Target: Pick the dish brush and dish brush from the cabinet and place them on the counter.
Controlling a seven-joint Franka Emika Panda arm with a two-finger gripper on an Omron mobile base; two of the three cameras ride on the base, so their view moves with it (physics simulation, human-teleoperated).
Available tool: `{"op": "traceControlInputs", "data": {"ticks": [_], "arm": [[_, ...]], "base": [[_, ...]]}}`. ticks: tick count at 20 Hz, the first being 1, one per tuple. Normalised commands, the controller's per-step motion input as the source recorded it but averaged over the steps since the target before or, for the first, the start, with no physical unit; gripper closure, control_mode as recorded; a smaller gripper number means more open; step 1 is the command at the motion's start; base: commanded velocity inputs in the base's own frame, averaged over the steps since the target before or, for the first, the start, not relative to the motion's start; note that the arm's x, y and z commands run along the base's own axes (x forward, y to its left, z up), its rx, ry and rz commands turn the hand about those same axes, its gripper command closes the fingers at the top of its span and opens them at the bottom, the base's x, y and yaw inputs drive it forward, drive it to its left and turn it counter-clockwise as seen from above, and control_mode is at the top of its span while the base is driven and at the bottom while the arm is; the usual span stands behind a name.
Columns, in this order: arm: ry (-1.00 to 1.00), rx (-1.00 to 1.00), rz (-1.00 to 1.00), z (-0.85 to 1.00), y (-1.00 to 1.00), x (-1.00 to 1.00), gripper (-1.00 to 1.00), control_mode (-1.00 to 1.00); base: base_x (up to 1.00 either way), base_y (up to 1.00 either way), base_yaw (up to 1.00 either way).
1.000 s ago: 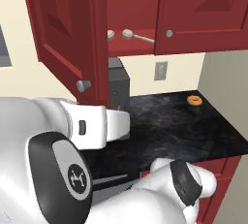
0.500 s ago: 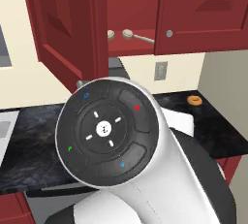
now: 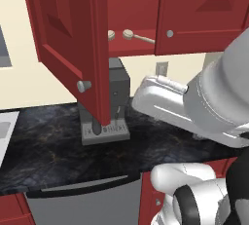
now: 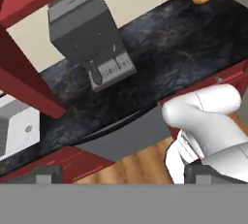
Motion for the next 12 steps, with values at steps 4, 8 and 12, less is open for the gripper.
{"op": "traceControlInputs", "data": {"ticks": [4, 8, 12], "arm": [[0.24, 0.38, 0.14, 0.00, -0.30, 0.00, -1.00, -1.00], [0.19, 0.41, 0.12, 0.01, -0.36, 0.00, -1.00, -1.00], [0.12, 0.39, 0.06, 0.11, -0.52, 0.19, -1.00, -1.00]], "base": [[0.00, 0.00, 0.00], [0.00, 0.00, 0.00], [0.00, 0.00, 0.00]]}}
